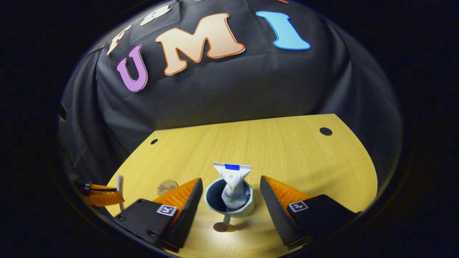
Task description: Put the toothbrush and toothpaste on the desktop into the cup, then pick up the cup and place it on the coaster on the desktop.
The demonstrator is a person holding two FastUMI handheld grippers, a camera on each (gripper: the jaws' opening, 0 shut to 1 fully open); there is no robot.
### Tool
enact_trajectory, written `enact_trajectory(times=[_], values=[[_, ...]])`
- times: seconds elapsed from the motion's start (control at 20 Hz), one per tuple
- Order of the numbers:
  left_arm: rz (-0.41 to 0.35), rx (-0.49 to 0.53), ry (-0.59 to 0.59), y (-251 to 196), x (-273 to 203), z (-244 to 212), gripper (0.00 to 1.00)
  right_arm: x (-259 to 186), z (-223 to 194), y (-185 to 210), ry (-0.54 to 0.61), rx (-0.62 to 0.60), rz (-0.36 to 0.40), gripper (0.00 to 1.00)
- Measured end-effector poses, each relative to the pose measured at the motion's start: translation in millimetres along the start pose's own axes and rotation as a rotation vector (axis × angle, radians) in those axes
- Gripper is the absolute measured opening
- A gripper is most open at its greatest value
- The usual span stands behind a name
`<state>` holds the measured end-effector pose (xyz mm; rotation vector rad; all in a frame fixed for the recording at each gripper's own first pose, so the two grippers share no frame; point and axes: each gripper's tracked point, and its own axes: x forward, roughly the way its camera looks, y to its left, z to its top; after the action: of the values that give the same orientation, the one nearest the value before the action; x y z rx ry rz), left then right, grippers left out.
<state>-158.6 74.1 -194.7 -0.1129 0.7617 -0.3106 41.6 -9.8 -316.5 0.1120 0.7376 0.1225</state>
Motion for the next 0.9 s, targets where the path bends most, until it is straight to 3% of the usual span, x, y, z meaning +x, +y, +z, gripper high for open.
enact_trajectory(times=[0.15,0.2,0.35,0.45,0.7,0.8,0.9], values=[[-0.038,0.005,-0.046,-18.4,11.8,20.7,0.00,-28.6,1.9,-11.6,-0.029,0.050,-0.002,0.95],[-0.059,0.005,-0.069,-27.2,19.3,30.6,0.00,-38.1,-1.0,-18.5,-0.032,0.064,-0.010,0.99],[-0.105,-0.001,-0.115,-45.3,33.9,49.1,0.00,-57.7,-7.1,-36.9,-0.028,0.091,-0.034,0.95],[-0.130,-0.021,-0.158,-56.8,42.9,65.3,0.00,-68.9,-17.2,-47.6,-0.015,0.106,-0.050,0.98],[-0.166,-0.139,-0.212,-80.1,72.2,90.6,0.00,-88.5,-31.0,-73.5,-0.001,0.143,-0.097,0.98],[-0.178,-0.192,-0.224,-88.2,83.8,94.5,0.00,-95.6,-31.9,-82.3,-0.001,0.151,-0.112,0.94],[-0.173,-0.241,-0.236,-90.5,92.9,95.3,0.00,-100.8,-32.8,-90.1,-0.002,0.155,-0.124,0.98]])
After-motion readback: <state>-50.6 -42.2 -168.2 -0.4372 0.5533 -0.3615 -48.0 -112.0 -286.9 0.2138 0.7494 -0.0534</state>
